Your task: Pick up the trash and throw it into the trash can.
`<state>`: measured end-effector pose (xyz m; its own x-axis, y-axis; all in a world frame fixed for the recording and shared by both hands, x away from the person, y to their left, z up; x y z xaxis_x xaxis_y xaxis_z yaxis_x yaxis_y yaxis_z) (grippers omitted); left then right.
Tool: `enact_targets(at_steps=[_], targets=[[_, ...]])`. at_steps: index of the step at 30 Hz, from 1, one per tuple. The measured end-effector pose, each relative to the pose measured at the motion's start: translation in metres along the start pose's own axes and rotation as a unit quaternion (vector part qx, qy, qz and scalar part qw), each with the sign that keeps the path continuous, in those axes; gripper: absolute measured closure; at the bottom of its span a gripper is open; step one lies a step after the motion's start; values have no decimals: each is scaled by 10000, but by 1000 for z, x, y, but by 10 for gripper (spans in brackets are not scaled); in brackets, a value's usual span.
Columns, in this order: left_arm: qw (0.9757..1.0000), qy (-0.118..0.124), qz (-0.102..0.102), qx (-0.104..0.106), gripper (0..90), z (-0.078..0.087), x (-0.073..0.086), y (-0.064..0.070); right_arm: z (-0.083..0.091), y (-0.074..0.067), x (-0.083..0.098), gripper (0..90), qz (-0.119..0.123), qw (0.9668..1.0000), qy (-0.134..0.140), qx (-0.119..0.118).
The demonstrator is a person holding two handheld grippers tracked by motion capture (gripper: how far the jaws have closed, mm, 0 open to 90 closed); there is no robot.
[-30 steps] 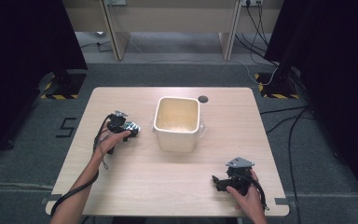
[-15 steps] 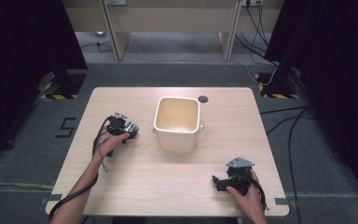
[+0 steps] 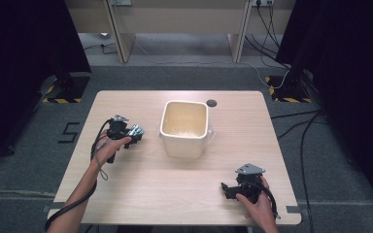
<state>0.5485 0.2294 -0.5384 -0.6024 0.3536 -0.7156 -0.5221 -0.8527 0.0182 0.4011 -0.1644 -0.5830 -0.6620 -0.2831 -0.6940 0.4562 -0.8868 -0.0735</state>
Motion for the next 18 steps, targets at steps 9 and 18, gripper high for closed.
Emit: enact_targets(at_steps=[9, 18], targets=[[9998, 104, -97, 104, 348, 18, -12, 7, 0, 0, 0, 4, 1, 10000, 5, 2], [9994, 247, -172, 163, 348, 37, -28, 11, 0, 0, 0, 4, -1, 10000, 9, 0]])
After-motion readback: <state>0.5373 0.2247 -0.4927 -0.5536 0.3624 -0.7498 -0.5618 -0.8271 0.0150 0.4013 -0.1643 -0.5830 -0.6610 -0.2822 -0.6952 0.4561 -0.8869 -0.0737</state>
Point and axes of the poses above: each handheld gripper's, and its own axes: z roughly backward along the jaws, x roughly out of its underside, y roughly to its right, the point moved 9 cm from there along -z, roughly forward along the jaws, and after that the axes turned 7 degrees about -z, right-handed, at the moved point
